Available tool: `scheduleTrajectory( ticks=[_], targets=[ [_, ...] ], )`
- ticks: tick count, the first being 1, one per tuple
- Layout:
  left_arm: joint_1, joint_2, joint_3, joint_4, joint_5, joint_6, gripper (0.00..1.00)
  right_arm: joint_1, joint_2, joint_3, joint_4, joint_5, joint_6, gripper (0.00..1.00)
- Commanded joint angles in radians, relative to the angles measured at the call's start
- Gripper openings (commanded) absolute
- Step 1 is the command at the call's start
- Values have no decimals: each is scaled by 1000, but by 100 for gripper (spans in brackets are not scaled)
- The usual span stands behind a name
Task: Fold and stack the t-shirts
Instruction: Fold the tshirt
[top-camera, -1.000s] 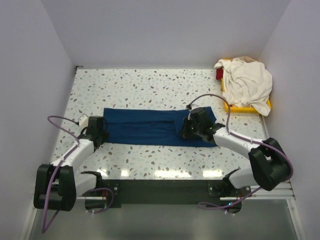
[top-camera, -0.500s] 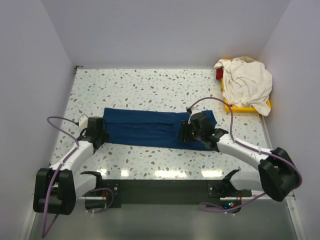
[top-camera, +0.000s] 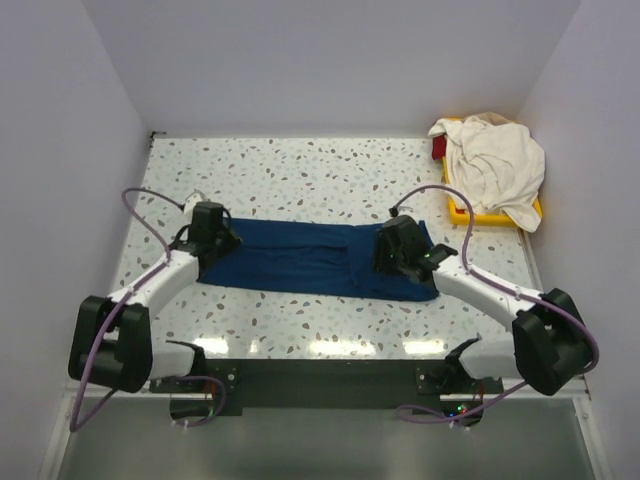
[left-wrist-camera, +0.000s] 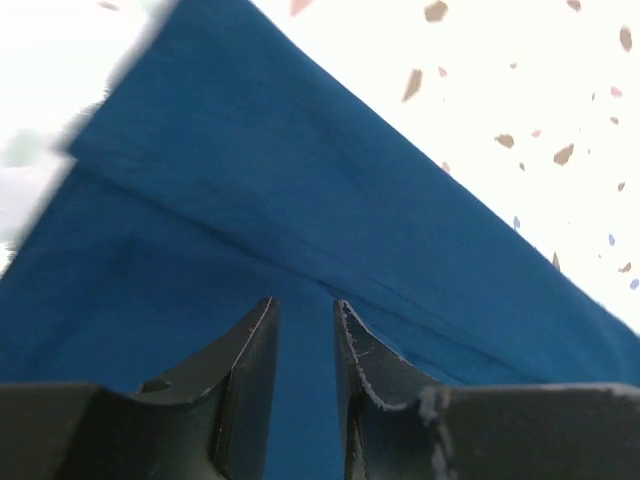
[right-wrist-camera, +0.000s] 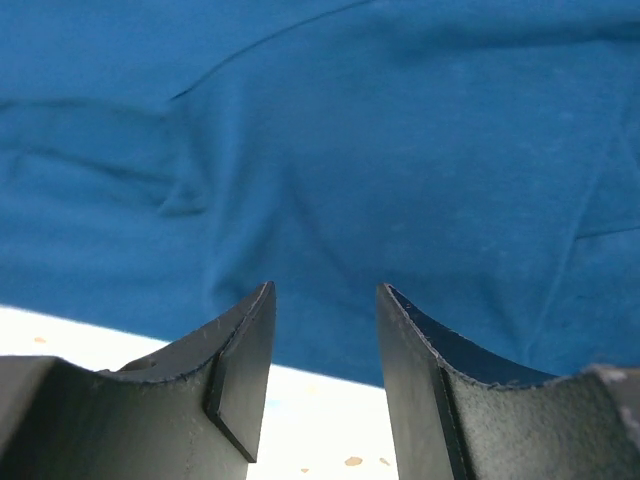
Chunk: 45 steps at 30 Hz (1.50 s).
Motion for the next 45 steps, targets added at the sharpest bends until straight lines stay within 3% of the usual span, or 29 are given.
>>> scheduleTrajectory(
  ticks=[1,8,17,23,26,27,29,31,34,38,42,45],
  targets=[
    [-96,93,61,55,5,48,33,-48,44,-10,26,4,58,49],
    [-181,168,-25,95,-73,28,31,-110,189,-22,107,-35,69,48],
    [-227,92,-138,52,-103,-37,27,-163,494,195,54,-50,-19,49],
    [-364,7,-193,-6,-84,-191,27,-186,755,615,-148,-38,-161,50],
    [-492,12,-194,7,-63,-273,27,-185,935,908,-251,-55,-264,54],
    [-565,21,-187,13,-57,-294,27,-186,1038,1082,-282,-64,-307,55],
    [-637,82,-132,38,-52,-318,27,-185,1146,1259,-362,-120,-347,55],
    [-708,172,-33,43,-41,-303,28,-185,1296,1616,-471,-131,-385,57],
    [-727,239,87,47,-14,-263,32,-185,1390,1803,-554,-110,-416,64],
    [-717,228,222,-3,-62,-142,40,-196,1218,1705,-447,-82,-404,81],
    [-661,205,302,-51,-121,-45,43,-197,1076,1546,-402,-85,-353,81],
    [-587,219,313,-76,-121,17,39,-197,984,1439,-378,-98,-281,79]
  ],
)
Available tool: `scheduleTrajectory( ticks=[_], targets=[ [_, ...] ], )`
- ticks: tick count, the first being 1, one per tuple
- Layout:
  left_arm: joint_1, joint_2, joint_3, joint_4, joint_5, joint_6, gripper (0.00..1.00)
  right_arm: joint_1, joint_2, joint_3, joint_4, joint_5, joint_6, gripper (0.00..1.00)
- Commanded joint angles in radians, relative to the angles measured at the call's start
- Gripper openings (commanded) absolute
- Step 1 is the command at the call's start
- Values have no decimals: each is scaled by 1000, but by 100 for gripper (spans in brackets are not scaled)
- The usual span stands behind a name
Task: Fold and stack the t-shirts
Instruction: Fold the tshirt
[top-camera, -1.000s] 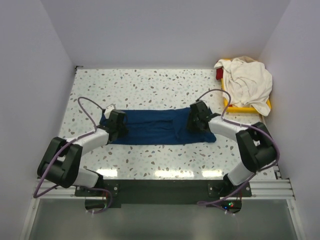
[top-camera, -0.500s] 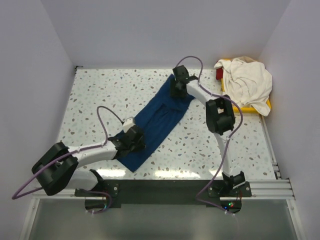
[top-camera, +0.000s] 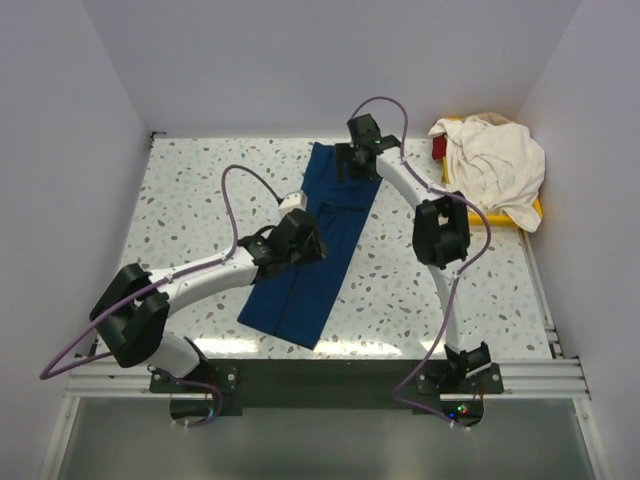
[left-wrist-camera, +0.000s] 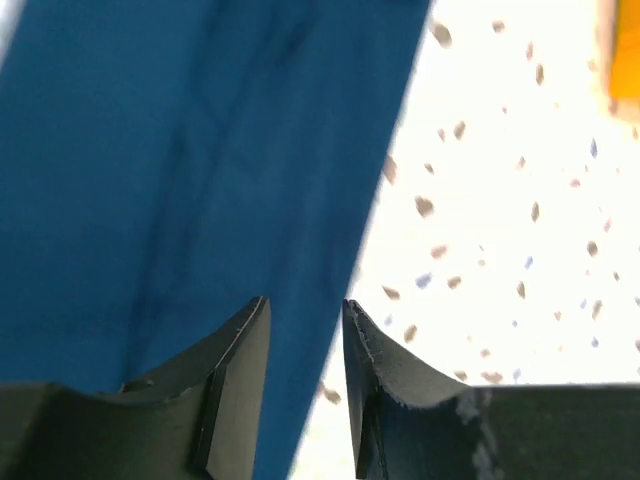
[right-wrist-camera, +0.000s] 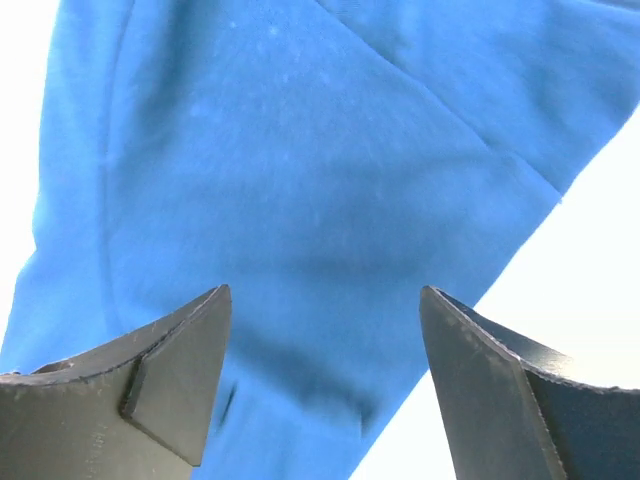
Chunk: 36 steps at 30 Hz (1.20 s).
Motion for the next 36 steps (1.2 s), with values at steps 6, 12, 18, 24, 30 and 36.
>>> scheduleTrajectory(
  ticks=[6,12,18,24,30,36],
  targets=[
    [163,14,-17,-32,-19,202,36,0,-260,-299,107,-54,129,58],
    [171,31,-123,-6,-25,199,29,1,-256,-430,181,-104,140,36],
    [168,3,-291,46,4,97,24,7,-181,-436,162,-124,129,22],
    [40,5,-350,90,35,-55,24,7,-89,-334,102,-76,83,19],
    [-48,34,-330,150,101,-138,25,6,-7,-222,70,-53,16,20],
    [-42,-12,-208,58,55,-75,33,6,-18,-143,50,-80,-6,30]
  ],
)
